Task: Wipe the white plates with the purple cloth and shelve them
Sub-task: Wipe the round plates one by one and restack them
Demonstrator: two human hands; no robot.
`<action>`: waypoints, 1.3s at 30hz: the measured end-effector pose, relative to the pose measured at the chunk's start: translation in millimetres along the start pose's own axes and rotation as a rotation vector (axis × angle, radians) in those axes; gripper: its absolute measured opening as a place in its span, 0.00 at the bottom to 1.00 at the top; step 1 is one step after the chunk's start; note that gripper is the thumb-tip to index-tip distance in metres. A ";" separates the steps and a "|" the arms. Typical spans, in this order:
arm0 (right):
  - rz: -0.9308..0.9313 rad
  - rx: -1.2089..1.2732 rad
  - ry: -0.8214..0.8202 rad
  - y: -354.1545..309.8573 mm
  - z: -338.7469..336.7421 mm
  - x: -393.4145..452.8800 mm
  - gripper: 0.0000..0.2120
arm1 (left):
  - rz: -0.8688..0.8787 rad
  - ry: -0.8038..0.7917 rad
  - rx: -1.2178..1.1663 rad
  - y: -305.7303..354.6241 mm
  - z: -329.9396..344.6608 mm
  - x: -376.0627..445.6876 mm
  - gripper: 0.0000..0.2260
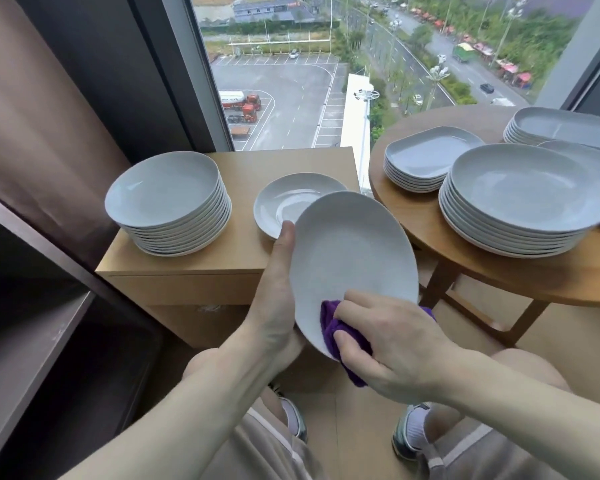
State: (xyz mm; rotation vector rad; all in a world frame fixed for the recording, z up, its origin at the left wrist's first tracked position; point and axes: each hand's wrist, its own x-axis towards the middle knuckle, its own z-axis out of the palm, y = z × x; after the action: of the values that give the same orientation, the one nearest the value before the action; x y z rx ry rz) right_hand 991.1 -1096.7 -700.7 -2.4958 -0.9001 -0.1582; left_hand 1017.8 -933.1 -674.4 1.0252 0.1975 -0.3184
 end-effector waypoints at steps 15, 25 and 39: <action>0.268 -0.230 0.403 52.7 -31.0 20.6 0.15 | -0.034 -0.155 0.161 -19.2 15.5 -13.6 0.28; -0.020 -0.041 0.156 -5.3 -8.4 4.3 0.13 | -0.110 -0.005 0.150 -29.7 16.0 -11.5 0.32; 0.368 -0.150 0.105 49.9 -21.0 19.8 0.14 | 0.007 -0.103 0.174 5.1 5.9 -4.0 0.22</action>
State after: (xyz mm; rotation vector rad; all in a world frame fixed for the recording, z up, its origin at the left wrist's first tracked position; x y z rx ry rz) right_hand 1038.9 -1128.7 -696.9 -2.7121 -0.3889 -0.2379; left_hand 1015.9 -935.1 -666.1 1.1774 0.0742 -0.3860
